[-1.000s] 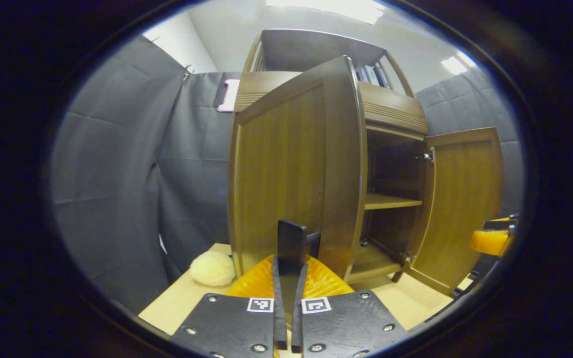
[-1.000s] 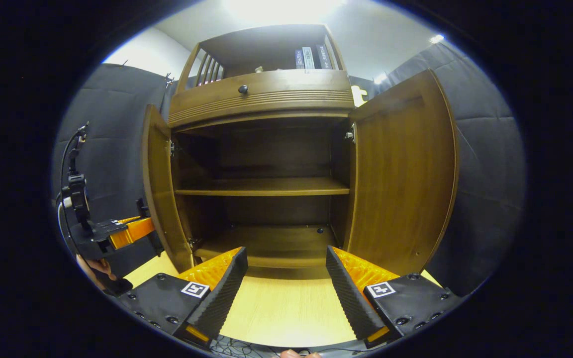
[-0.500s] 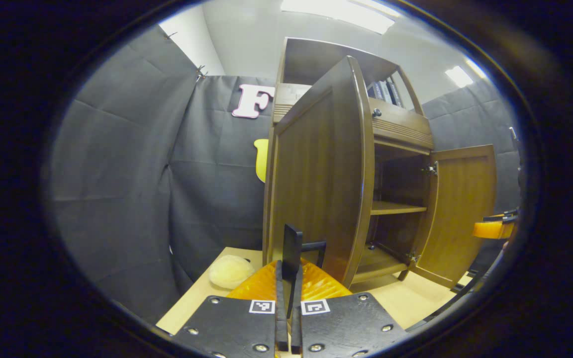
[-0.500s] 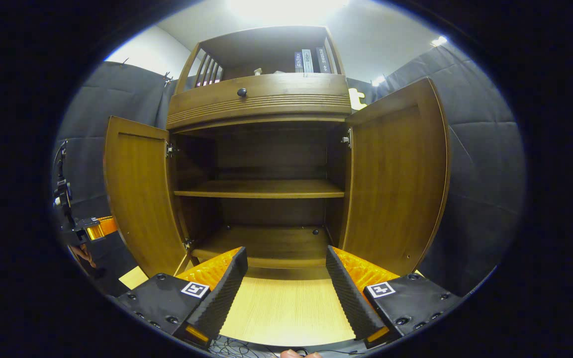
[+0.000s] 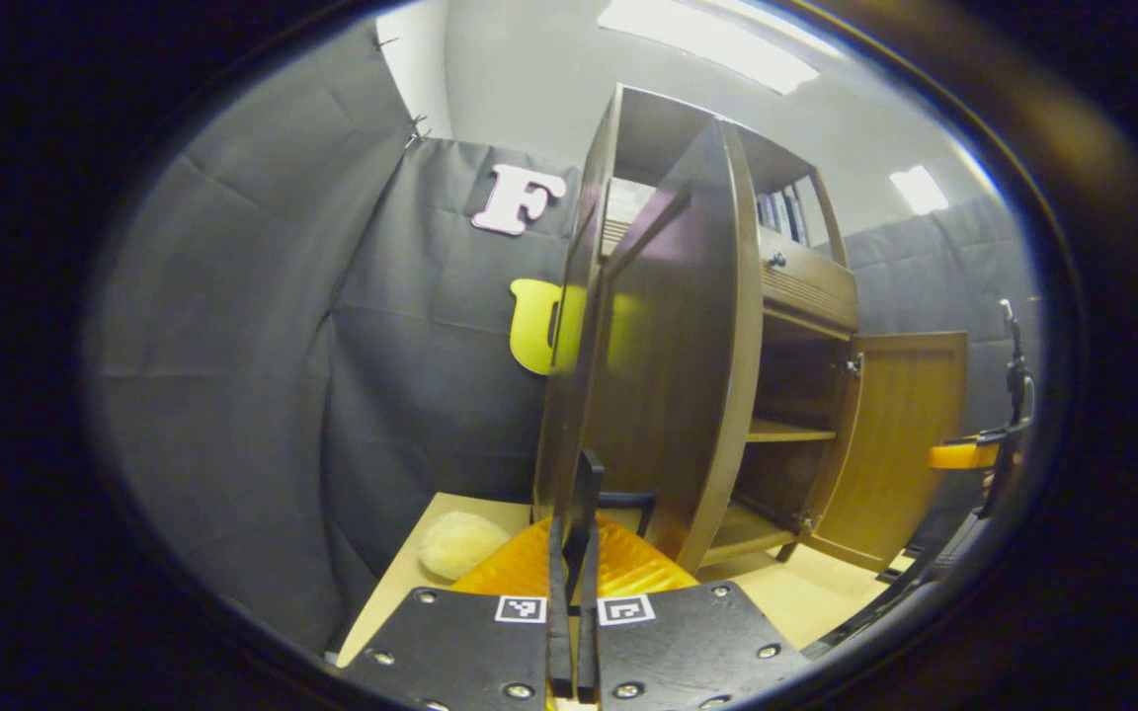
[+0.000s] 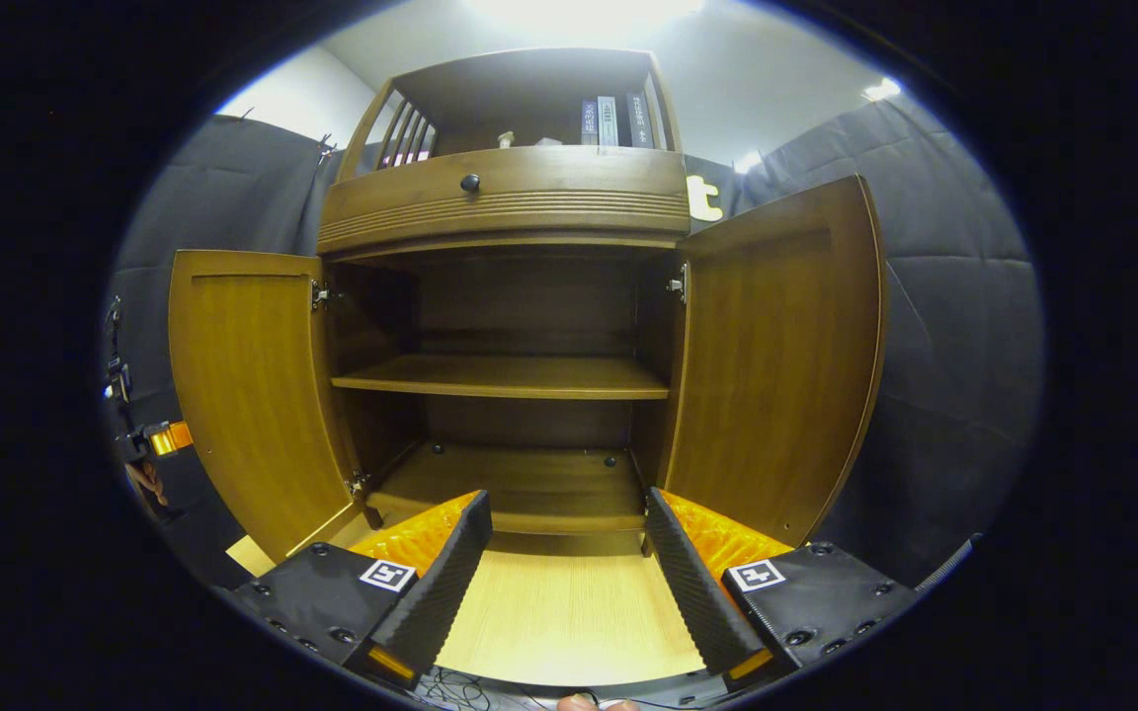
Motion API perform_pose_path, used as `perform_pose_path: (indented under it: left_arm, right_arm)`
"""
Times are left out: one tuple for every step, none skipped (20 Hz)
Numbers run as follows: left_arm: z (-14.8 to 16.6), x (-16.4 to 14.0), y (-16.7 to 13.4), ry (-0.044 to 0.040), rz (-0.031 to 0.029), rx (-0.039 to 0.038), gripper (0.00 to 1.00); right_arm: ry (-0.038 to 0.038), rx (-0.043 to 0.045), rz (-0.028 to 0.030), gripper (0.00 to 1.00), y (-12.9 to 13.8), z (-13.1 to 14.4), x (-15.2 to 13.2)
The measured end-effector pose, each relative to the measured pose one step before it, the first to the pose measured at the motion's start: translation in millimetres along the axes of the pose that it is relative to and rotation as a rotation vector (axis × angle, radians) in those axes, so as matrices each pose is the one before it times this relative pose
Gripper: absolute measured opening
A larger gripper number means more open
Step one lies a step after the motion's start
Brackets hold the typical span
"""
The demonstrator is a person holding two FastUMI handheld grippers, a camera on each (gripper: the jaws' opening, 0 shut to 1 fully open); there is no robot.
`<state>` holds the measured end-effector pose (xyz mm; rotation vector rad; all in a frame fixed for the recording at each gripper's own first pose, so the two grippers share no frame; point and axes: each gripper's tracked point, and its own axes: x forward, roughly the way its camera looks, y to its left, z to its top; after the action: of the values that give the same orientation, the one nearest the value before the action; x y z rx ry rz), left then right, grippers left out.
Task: Open the right door of the double-door shoe cabinet with the right hand, and open the left door with the left hand.
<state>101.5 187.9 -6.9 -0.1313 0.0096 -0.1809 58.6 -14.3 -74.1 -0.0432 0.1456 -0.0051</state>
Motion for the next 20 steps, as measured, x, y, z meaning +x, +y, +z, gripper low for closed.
perform_pose_path:
  left_arm:
    - [-0.91, -0.94, 2.97, -0.00150, 0.00165, 0.00807, 0.04]
    - [0.28, 0.84, 1.23, -0.00119, 0.00125, 0.00769, 0.06]
    - [-0.46, -1.23, -0.98, -0.00211, -0.00087, 0.00304, 0.04]
    - [-0.01, -0.38, -0.84, -0.00109, 0.00172, 0.00343, 0.04]
    - [-0.70, -0.97, 0.51, -0.00062, 0.00518, 0.00207, 0.04]
    - [0.44, -1.85, 1.45, -0.00203, 0.00520, -0.00406, 0.02]
    - [1.11, -4.53, -0.30, -0.00457, 0.00174, -0.01058, 0.02]
    - [2.04, -4.39, 0.69, -0.00236, 0.00001, -0.01243, 0.06]
    - [2.21, -6.53, 0.17, -0.00159, 0.00574, -0.00983, 0.06]
    - [3.26, -6.19, 1.00, -0.00344, 0.01208, -0.00288, 0.04]
    - [5.13, -7.53, 0.49, -0.00437, 0.01742, 0.00549, 0.06]
    - [7.23, -7.75, 0.66, -0.01254, 0.02172, 0.01301, 0.06]
    - [7.85, -9.80, -3.05, -0.00840, 0.01630, 0.00841, 0.06]
    - [9.16, -10.14, -1.82, -0.01127, 0.02439, 0.00753, 0.06]
    - [10.26, -11.15, 0.53, -0.01336, 0.02914, 0.00437, 0.06]
    - [9.05, -11.13, -0.22, -0.01060, 0.02672, -0.00001, 0.06]
    - [10.49, -13.25, 1.42, -0.01227, 0.03490, -0.00080, 0.06]
    - [9.80, -11.45, 0.53, -0.01261, 0.04248, -0.00247, 0.05]
    - [8.78, -11.58, -6.95, -0.00421, 0.01948, -0.00490, 0.04]
    - [3.99, -10.78, -3.84, -0.00495, 0.03551, -0.00118, 0.05]
  right_arm:
    - [-0.00110, -0.00344, -0.00762, 0.97, -1.58, 0.51, -0.55]
    - [-0.00042, -0.00139, -0.00866, 0.99, -2.08, 0.60, -1.00]
    - [-0.00089, -0.00101, -0.00519, 0.97, -0.92, 0.49, 0.51]
    - [0.00035, -0.00106, -0.00625, 0.99, -1.72, 0.42, -0.72]
    - [-0.00152, -0.00245, -0.00618, 0.97, -1.55, 0.77, -1.11]
    - [-0.00477, -0.00420, -0.00842, 0.97, -2.97, 1.19, 0.00]
    - [-0.00932, -0.00308, -0.00843, 0.97, -2.95, 1.23, 1.18]
    - [-0.01108, -0.00160, -0.00732, 0.99, -3.04, 1.87, 0.87]
    - [-0.00479, -0.00045, -0.00607, 0.97, -3.93, 1.86, 0.65]
    - [0.00219, 0.00095, 0.00013, 0.97, -1.74, -0.58, -0.07]
    - [0.00167, 0.00113, 0.00419, 0.97, -1.65, -1.01, 0.29]
    - [0.00415, -0.00073, 0.00809, 0.97, -1.94, -1.52, 0.34]
    - [0.00265, -0.00134, 0.01111, 0.97, -3.88, -2.56, -0.29]
    - [-0.00193, -0.00338, 0.01095, 0.97, -2.75, -0.59, 0.15]
    - [-0.00731, -0.00425, 0.01130, 0.99, -3.02, 1.53, 2.14]
    - [-0.01333, -0.00622, 0.01248, 0.97, -3.76, 2.28, -0.48]
    - [-0.01339, -0.00721, 0.01332, 0.97, -3.69, 0.96, -1.49]
    - [-0.01133, -0.00452, 0.01696, 0.98, -4.14, 1.54, -3.20]
    - [-0.00420, 0.00012, 0.02103, 0.98, -4.49, -0.22, -3.16]
    - [-0.00259, -0.00413, 0.01891, 0.98, -4.17, 1.34, -4.54]
